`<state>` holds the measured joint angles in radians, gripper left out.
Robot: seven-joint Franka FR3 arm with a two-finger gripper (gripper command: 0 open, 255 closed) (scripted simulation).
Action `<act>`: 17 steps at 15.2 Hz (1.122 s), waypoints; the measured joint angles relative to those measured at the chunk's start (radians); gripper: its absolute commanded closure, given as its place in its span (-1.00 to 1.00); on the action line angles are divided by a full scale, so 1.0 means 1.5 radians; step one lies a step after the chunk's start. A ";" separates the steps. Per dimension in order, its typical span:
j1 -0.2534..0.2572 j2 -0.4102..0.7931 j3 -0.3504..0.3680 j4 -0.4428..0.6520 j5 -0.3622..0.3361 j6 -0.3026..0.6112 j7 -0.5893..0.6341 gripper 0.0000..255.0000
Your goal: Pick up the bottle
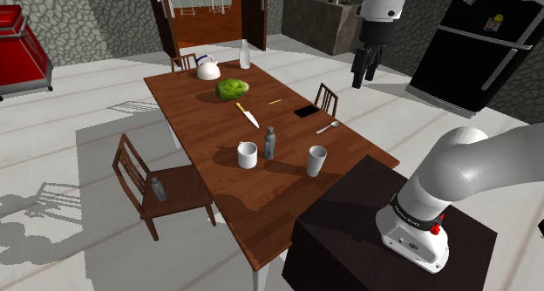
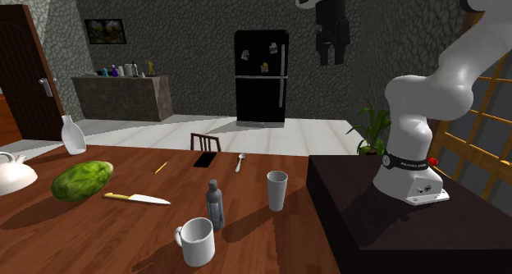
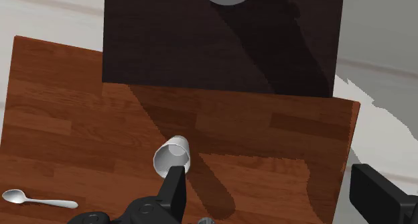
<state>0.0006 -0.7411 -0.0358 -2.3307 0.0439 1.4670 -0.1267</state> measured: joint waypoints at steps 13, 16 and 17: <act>0.006 0.211 -0.010 -0.021 0.010 0.233 -0.023 -1.00; 0.007 0.281 -0.015 -0.007 0.014 0.291 -0.034 -1.00; 0.007 0.302 -0.016 -0.001 0.016 0.306 -0.038 -1.00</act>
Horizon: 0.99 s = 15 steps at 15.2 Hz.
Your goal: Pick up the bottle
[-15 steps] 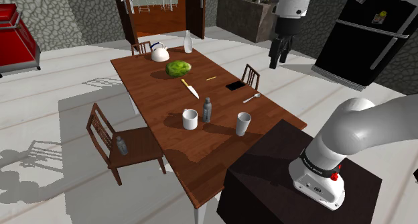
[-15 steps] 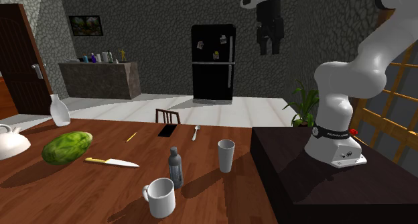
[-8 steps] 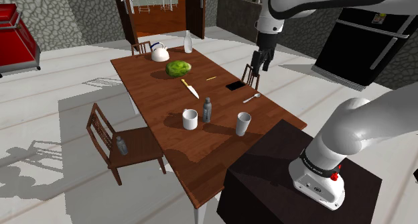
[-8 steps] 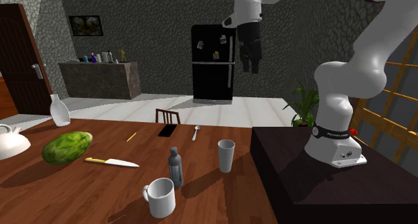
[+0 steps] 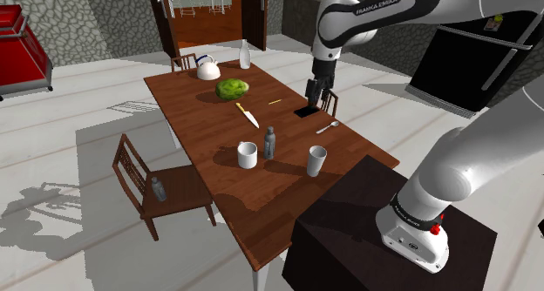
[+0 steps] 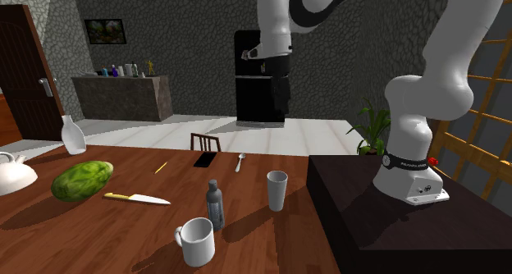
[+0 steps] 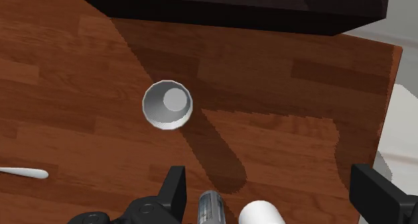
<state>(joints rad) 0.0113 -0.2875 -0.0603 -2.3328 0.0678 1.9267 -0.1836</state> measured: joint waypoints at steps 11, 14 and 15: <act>0.003 0.284 -0.002 0.135 0.035 0.150 -0.033 -1.00; 0.004 0.361 0.002 0.188 0.045 0.175 -0.038 -1.00; 0.003 0.385 0.003 0.207 0.048 0.181 -0.040 -1.00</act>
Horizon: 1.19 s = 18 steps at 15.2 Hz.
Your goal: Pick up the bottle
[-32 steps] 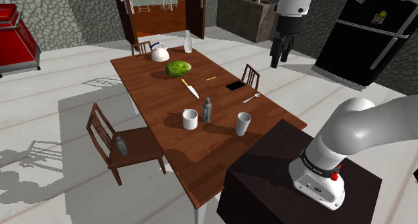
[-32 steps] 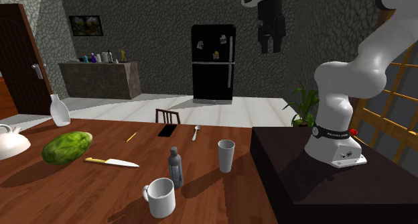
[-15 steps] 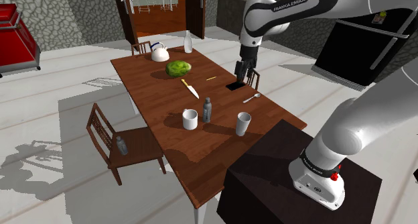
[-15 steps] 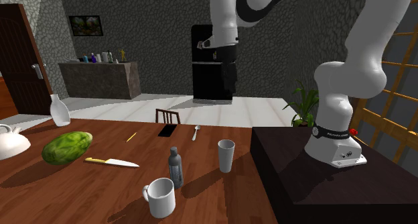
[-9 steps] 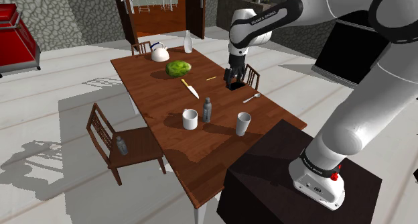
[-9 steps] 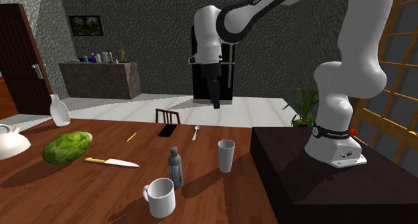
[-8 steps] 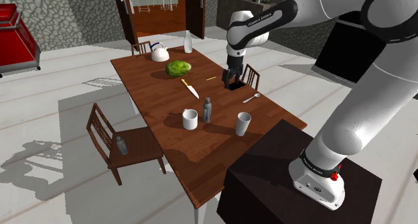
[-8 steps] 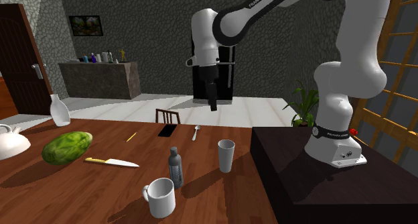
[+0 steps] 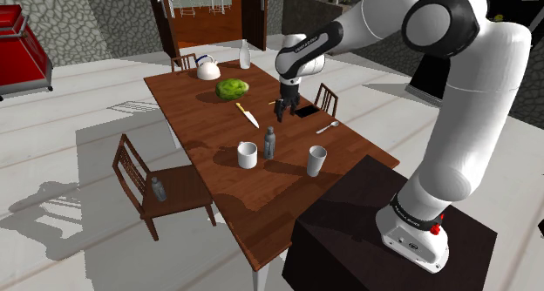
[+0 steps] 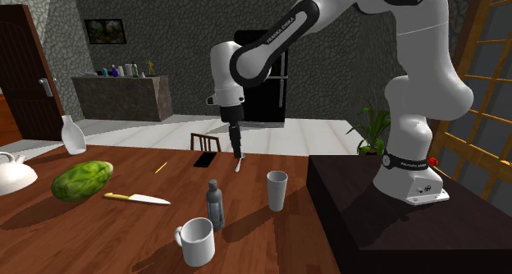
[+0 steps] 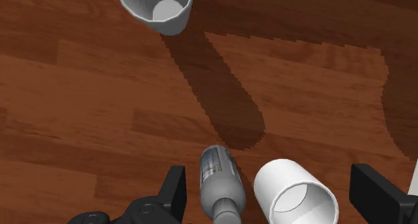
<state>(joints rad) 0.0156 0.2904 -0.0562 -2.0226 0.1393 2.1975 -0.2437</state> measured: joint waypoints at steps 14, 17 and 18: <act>-0.011 0.287 0.013 0.258 0.019 0.031 -0.013 -1.00; -0.013 0.307 0.015 0.262 0.021 0.047 -0.016 -1.00; -0.013 0.312 0.015 0.262 0.022 0.052 -0.017 -1.00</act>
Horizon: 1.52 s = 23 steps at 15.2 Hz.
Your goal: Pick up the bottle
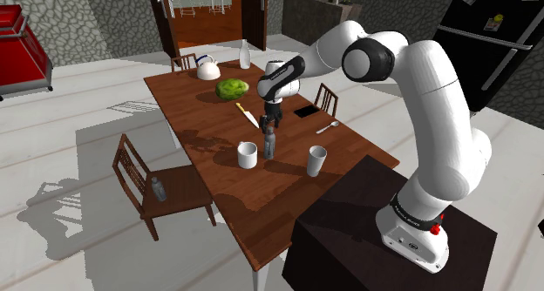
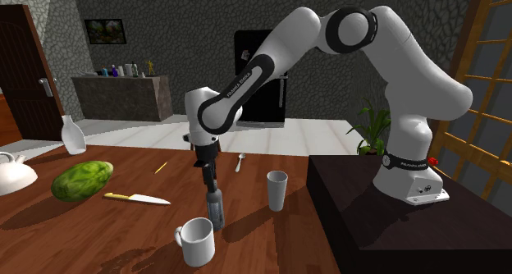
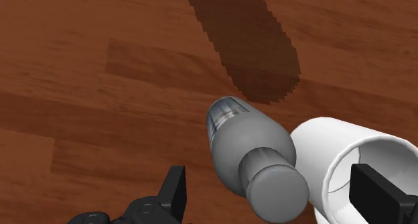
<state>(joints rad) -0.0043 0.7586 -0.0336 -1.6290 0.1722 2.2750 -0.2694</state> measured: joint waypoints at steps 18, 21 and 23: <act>0.001 -0.033 -0.002 -0.003 -0.003 -0.029 0.005 1.00; 0.003 -0.050 -0.004 -0.004 -0.005 -0.045 0.008 1.00; 0.002 -0.062 -0.005 -0.006 -0.006 -0.056 0.009 1.00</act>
<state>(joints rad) -0.0010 0.6650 -0.0404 -1.6379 0.1628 2.1912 -0.2566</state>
